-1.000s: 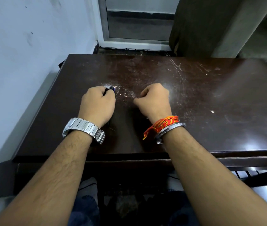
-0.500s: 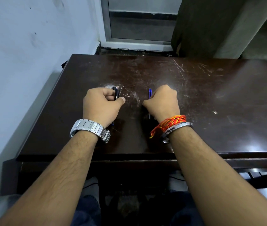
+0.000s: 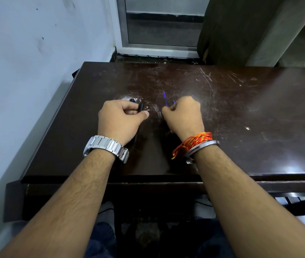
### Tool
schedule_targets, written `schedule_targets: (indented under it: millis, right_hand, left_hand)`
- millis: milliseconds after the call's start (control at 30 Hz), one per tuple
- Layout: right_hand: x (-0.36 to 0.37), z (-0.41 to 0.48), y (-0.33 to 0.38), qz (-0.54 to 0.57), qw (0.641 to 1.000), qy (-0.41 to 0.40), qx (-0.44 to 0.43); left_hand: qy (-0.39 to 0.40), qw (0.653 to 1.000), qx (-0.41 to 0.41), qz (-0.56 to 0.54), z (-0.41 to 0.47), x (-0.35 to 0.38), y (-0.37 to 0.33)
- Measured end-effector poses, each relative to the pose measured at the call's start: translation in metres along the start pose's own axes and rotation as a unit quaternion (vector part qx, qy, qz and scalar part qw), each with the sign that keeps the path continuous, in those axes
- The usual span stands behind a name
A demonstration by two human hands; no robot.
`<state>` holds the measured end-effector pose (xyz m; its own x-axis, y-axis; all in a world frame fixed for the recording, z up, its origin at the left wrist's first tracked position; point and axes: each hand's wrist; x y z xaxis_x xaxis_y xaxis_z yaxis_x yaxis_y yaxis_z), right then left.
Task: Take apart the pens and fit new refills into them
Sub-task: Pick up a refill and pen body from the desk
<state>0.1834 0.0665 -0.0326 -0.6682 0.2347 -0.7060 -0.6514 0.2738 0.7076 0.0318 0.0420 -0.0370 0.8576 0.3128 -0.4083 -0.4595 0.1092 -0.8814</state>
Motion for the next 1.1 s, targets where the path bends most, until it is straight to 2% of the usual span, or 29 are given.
schedule_targets:
  millis: [100, 200, 267, 600, 833, 1100]
  right_hand:
    - [0.003, -0.001, 0.009, 0.189, 0.982, -0.001, -0.013]
    - [0.008, 0.002, 0.015, 0.365, 0.93, 0.03, 0.009]
    - [0.011, 0.003, 0.016, 0.423, 0.905, 0.054, 0.014]
    - [0.013, 0.003, 0.016, 0.399, 0.916, 0.042, -0.015]
    - [0.012, 0.003, 0.017, 0.408, 0.911, 0.053, -0.003]
    - [0.014, 0.003, 0.015, 0.369, 0.928, 0.05, -0.018]
  left_hand:
    - [0.032, 0.999, -0.012, -0.015, 0.0, 0.001, -0.001]
    - [0.083, 0.995, -0.027, -0.049, -0.002, 0.002, -0.004]
    - [0.113, 0.992, -0.025, -0.056, -0.003, 0.002, -0.007]
    - [0.148, 0.987, -0.006, -0.066, -0.005, 0.0, -0.011]
    - [0.102, 0.992, -0.003, -0.067, -0.003, 0.0, -0.01]
    - [0.078, 0.995, -0.022, -0.05, -0.001, -0.001, -0.006]
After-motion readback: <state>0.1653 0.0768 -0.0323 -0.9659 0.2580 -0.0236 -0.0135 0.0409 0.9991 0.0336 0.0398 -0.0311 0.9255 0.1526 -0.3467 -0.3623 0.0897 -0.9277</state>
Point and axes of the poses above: each hand's wrist, its own z-axis towards the middle knuckle, its own x-axis out of the palm, y = z × x, and after that the axes turned 9 degrees about x, right-handed
